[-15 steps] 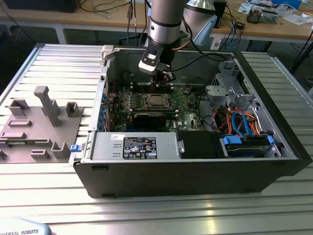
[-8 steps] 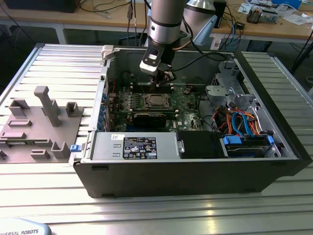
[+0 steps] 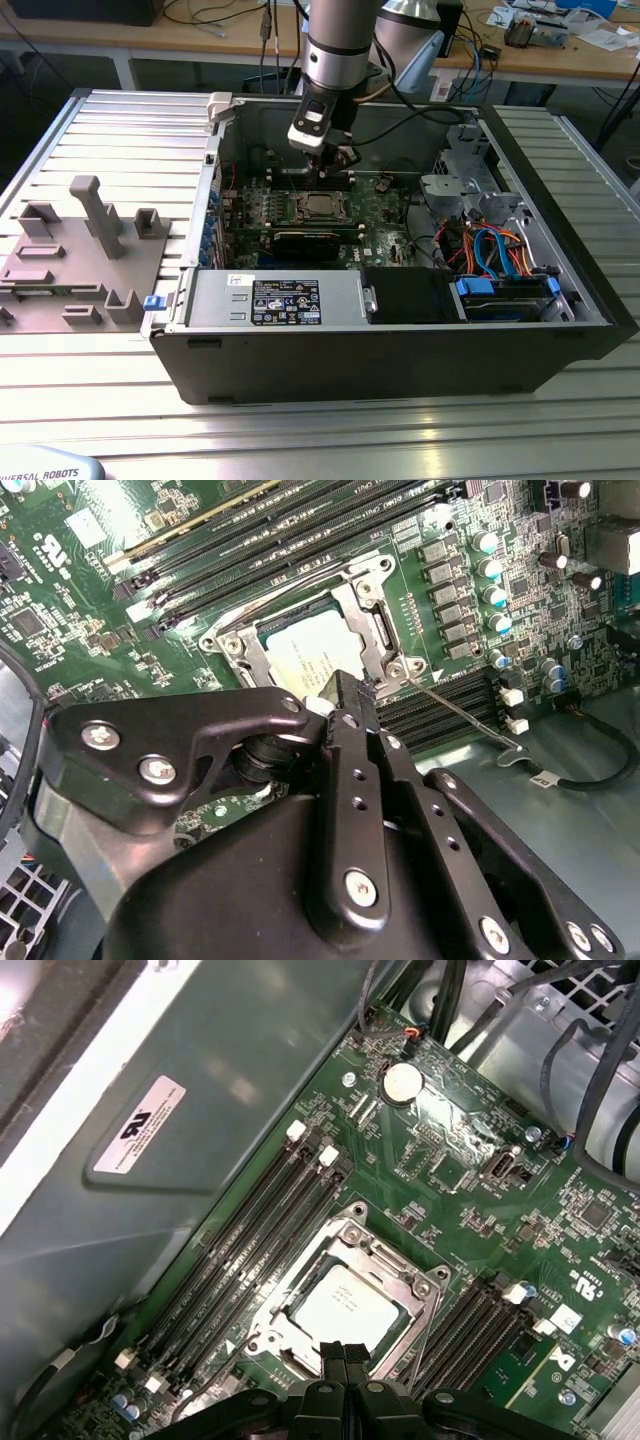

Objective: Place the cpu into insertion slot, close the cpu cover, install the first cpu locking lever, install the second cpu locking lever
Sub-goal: 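Install the first cpu locking lever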

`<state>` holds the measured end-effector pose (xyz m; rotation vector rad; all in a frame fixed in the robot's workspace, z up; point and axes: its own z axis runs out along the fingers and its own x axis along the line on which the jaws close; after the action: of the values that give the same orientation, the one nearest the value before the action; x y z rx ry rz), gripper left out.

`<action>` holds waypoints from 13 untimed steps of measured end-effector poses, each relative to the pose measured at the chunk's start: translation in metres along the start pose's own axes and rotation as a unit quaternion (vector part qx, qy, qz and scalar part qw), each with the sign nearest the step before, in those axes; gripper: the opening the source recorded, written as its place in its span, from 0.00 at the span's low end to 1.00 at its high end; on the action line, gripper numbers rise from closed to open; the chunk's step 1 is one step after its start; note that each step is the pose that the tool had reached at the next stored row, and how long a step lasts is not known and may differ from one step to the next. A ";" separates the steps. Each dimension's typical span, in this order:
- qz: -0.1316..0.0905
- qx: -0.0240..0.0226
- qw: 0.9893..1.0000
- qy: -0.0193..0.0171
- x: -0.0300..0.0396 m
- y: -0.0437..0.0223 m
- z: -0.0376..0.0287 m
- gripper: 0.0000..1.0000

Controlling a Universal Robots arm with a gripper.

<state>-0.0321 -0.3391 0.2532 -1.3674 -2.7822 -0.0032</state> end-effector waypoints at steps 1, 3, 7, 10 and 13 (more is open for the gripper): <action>-0.002 0.000 1.000 0.000 0.0000 0.0000 0.0000 0.11; -0.005 0.000 1.000 0.000 0.0000 0.0000 0.0000 0.11; -0.010 0.000 1.000 0.000 0.0000 0.0000 0.0000 0.11; -0.015 0.001 1.000 0.000 0.0000 0.0000 0.0000 0.11; -0.021 0.001 1.000 0.000 0.0000 0.0000 0.0000 0.11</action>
<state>-0.0321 -0.3391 0.2532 -1.3096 -2.8098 -0.0018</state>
